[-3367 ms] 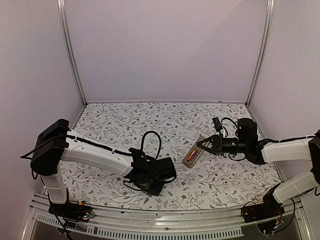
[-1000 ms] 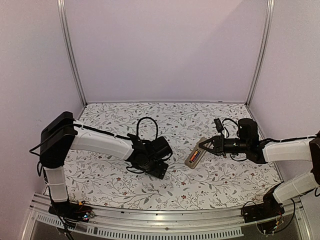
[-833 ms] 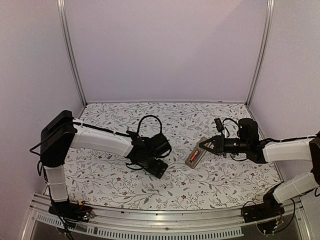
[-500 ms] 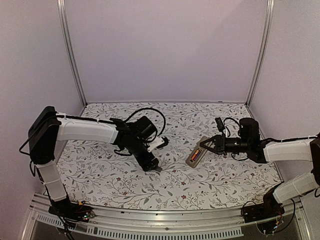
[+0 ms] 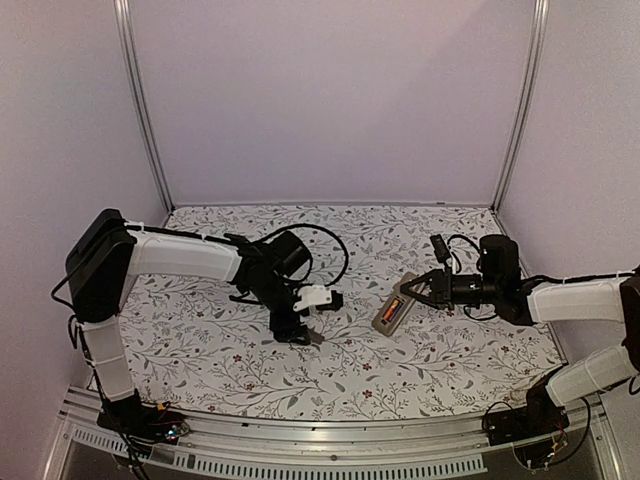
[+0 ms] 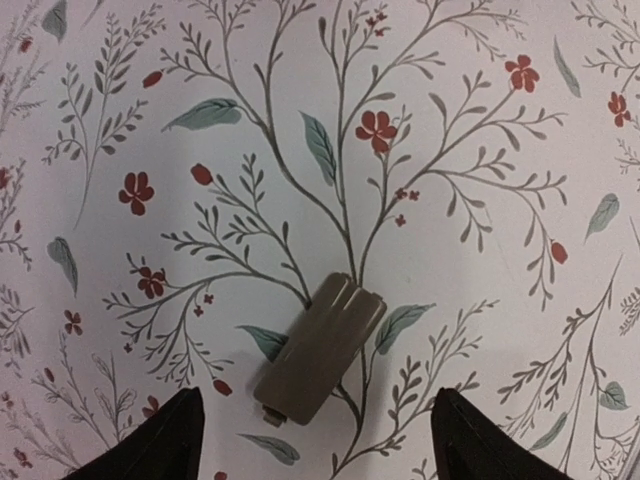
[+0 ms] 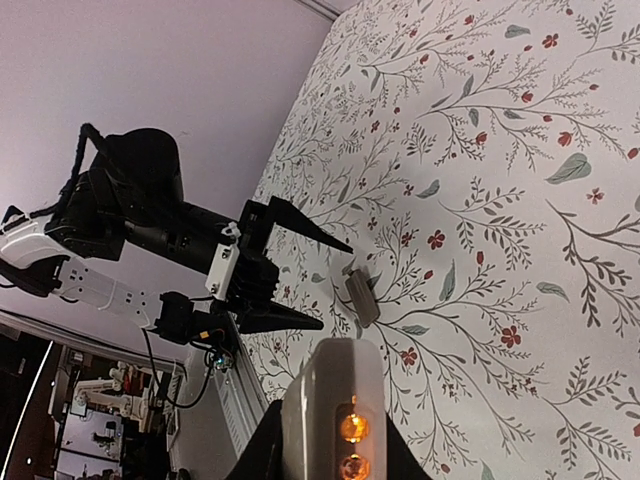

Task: Load the batteries into the remote control
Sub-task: Move the battery cover to the center of the board, then pick up the battery cover from the center of the board.

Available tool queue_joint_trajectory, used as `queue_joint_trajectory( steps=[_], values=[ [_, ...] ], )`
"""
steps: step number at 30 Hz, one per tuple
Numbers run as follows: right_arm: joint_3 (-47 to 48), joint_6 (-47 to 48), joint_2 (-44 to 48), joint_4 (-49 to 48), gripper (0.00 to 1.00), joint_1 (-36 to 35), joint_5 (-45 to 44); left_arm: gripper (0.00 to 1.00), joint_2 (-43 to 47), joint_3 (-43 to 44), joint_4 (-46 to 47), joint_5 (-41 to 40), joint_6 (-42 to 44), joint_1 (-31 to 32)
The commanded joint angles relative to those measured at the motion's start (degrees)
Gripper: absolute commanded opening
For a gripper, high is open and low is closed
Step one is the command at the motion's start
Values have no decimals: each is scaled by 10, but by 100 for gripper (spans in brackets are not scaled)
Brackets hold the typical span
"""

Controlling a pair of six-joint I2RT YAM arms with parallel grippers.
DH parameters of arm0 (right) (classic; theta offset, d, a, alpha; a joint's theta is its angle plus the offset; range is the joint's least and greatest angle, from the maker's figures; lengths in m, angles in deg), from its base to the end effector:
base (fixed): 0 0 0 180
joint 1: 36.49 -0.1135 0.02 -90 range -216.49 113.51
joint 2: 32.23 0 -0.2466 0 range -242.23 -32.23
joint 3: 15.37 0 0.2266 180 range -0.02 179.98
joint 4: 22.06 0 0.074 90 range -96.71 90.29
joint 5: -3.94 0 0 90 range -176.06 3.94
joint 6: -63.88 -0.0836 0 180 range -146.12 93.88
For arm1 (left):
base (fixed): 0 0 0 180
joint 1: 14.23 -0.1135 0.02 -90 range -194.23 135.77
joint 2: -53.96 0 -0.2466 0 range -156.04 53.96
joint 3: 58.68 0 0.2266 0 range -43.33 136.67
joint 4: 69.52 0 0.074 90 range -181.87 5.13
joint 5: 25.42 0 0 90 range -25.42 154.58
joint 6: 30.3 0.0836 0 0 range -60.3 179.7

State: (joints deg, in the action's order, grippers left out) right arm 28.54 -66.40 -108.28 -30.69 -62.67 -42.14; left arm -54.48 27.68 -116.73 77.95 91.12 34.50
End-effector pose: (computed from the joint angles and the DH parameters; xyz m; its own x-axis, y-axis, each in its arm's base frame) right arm 0.2217 0.1736 0.1787 -0.8476 0.1022 -0.5207 -0.4465 0.3928 0.8040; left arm 0.2249 -0.2855 0.1170 -0.1172 0.9025 -0.4145 0.9917 0.1287 -0.0002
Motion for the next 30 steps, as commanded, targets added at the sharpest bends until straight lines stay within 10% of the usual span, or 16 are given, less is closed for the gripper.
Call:
queue_joint_trajectory(
  steps=[1,15,21,30],
  values=[
    [17,2,-3,-5,0,5,13,78,-19,4,18,-6,51,-3],
    [18,3,-11,-5,0,4,12,64,-65,11,14,-3,74,2],
    [17,3,-13,-5,0,5,13,41,-57,4,2,-13,64,8],
    [18,3,-20,-6,0,5,13,43,-25,-40,3,-54,16,38]
  ],
)
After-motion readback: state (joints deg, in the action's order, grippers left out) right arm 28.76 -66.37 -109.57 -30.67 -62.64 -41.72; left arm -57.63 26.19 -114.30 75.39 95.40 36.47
